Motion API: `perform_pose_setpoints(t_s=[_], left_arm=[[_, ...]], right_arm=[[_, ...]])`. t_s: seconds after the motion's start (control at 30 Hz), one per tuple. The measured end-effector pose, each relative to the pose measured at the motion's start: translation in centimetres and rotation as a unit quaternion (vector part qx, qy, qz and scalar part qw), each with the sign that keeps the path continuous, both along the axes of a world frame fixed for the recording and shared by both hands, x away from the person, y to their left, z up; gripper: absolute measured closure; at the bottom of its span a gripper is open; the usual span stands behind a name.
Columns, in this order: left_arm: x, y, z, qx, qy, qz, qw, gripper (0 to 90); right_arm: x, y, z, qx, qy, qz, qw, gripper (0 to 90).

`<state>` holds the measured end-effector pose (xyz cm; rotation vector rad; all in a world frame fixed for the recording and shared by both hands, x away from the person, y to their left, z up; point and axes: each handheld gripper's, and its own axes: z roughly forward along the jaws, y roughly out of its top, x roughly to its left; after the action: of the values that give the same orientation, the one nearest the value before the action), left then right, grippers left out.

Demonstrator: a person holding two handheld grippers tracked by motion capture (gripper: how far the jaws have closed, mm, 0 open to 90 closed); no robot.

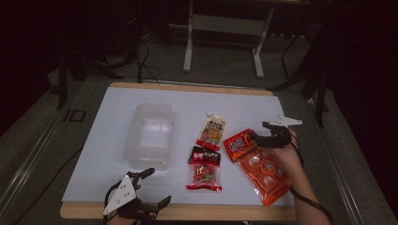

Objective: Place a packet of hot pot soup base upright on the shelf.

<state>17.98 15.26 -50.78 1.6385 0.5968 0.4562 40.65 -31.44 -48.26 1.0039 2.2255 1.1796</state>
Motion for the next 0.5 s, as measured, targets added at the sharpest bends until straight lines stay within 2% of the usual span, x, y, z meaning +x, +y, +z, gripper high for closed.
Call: perform_pose_setpoints(t_s=[0.17, 0.5], left_arm=[[0.0, -0.1, 0.0, 0.000, 0.001, -0.001, 1.0000, 1.5], [0.0, -0.2, -0.1, 0.006, 0.004, -0.005, 1.0000, 1.6]], right_arm=[[0.6, -0.2, -0.9, -0.022, 0.015, -0.001, 0.9996, 21.7], [1.8, -0.1, -2.4, -0.040, 0.039, 0.000, 0.9985, 23.7]])
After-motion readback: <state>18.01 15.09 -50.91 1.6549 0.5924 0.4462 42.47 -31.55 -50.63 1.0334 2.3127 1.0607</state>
